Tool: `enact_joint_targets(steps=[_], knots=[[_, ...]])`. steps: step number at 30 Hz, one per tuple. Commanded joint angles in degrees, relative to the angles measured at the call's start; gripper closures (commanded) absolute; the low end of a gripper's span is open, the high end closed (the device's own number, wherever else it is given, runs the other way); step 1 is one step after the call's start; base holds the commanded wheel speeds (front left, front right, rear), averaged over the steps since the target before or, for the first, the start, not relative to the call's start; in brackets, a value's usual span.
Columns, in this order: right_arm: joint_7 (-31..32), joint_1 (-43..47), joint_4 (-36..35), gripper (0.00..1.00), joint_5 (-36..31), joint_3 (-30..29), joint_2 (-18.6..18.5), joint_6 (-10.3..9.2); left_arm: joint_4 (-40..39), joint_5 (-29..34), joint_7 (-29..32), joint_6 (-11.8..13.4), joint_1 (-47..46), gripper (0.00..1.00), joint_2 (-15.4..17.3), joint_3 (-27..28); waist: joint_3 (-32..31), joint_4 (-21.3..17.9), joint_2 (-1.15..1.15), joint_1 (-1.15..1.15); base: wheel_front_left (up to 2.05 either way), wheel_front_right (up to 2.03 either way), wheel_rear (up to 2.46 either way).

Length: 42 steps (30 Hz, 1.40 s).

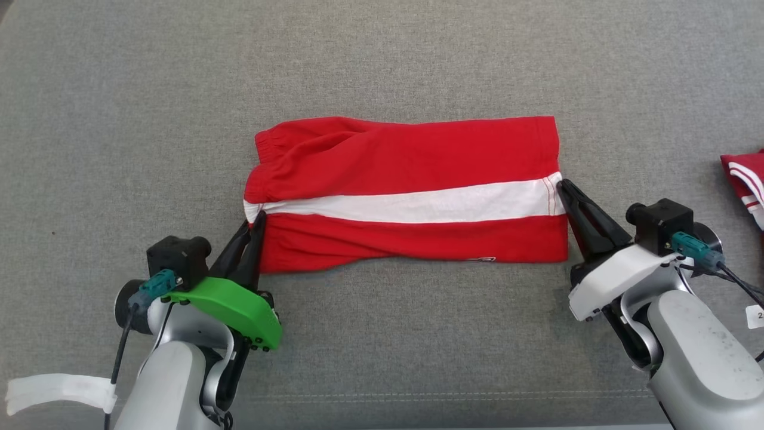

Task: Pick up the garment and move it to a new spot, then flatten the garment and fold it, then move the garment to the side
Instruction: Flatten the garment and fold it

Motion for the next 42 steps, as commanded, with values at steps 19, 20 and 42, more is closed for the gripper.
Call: enact_joint_targets(steps=[19, 20, 42], knots=[[0.6, -8.3, -17.3, 1.0, -2.6, -6.9, -4.1, -0.07, -19.6, 1.3, 2.7, 1.6, -7.0, 1.0, 5.6, 3.0, -4.6, -2.2, 0.0, 0.0, 0.0, 0.0, 0.0], [0.9, -9.7, -18.0, 1.0, -2.8, -7.1, -4.4, -0.07, -20.1, 0.9, 3.3, 1.4, -8.1, 1.0, 5.7, 3.0, -5.0, -2.4, 0.0, 0.0, 0.0, 0.0, 0.0], [7.2, -26.6, -16.9, 1.0, 2.9, -5.1, -5.2, -0.07, -19.9, -2.1, 9.9, 1.2, -25.6, 1.0, 5.8, 3.7, -6.8, -5.0, 0.0, 0.0, 0.0, 0.0, 0.0]])
